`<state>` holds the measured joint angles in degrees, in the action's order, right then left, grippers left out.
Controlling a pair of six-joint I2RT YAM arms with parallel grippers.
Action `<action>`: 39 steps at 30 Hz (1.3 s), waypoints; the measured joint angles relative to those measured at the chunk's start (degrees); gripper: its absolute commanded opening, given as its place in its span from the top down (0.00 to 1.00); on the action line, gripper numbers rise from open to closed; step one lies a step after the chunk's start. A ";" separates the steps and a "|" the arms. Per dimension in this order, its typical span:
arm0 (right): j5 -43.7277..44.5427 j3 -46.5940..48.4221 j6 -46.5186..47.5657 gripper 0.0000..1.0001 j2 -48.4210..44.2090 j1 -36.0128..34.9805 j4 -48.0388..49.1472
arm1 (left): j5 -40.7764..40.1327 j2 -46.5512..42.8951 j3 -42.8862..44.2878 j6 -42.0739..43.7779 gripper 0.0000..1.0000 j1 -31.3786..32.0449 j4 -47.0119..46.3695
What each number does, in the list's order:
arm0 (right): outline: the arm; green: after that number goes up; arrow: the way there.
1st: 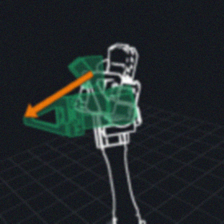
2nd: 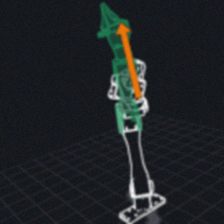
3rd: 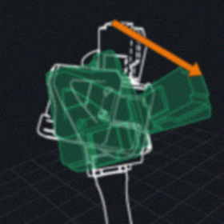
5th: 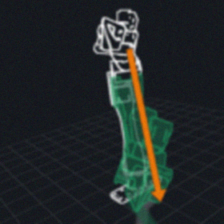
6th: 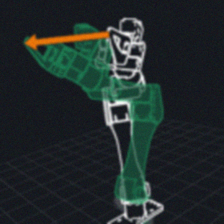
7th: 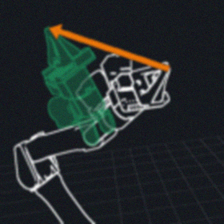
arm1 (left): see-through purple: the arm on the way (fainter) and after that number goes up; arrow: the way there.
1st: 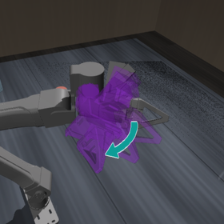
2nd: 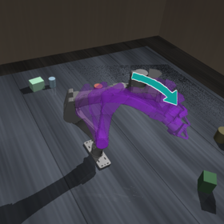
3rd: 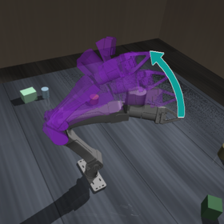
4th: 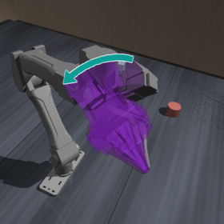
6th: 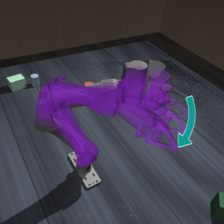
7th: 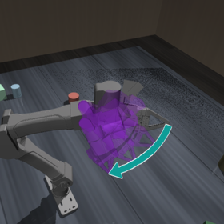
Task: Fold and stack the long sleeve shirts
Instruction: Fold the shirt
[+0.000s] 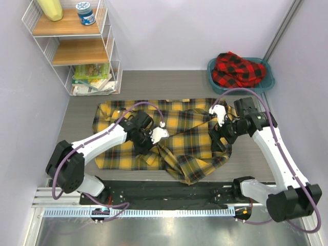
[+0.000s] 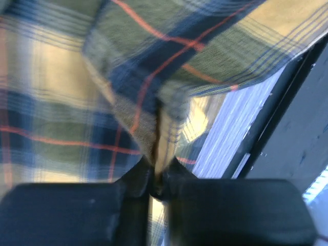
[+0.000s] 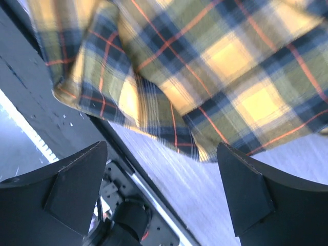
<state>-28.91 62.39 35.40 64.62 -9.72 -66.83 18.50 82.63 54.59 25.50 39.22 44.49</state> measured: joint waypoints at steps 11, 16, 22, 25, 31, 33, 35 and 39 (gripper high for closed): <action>-6.88 -3.04 -6.01 0.06 1.66 -4.92 11.30 | -2.84 11.43 37.05 -8.55 1.00 -9.92 5.62; -7.89 -3.17 -9.88 0.08 5.05 -8.48 18.08 | -4.00 20.81 40.83 -11.93 1.00 -13.68 7.65; -7.61 -4.15 -16.39 0.12 10.10 -11.02 26.56 | -5.29 23.93 40.46 -13.16 1.00 -15.19 9.75; -5.64 -4.37 -17.90 0.15 12.85 -11.56 28.24 | -5.29 23.93 41.40 -13.18 1.00 -15.72 9.94; -4.52 -5.62 -18.14 0.26 15.32 -11.72 27.89 | -5.46 23.93 42.80 -13.31 1.00 -17.33 9.81; -5.09 -5.62 -18.12 0.26 16.55 -11.80 27.69 | -5.46 23.93 42.80 -13.53 1.00 -17.79 9.77; -6.71 -5.62 -17.88 0.32 17.86 -11.87 27.15 | -5.46 24.02 42.82 -13.73 1.00 -18.01 9.77; -9.44 -5.64 -17.64 0.81 18.67 -12.28 26.23 | -5.46 24.13 42.91 -14.40 1.00 -18.05 9.81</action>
<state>-38.35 56.75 17.76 83.29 -22.00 -40.60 13.04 106.76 97.49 11.09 21.17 54.30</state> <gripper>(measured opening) 0.478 0.021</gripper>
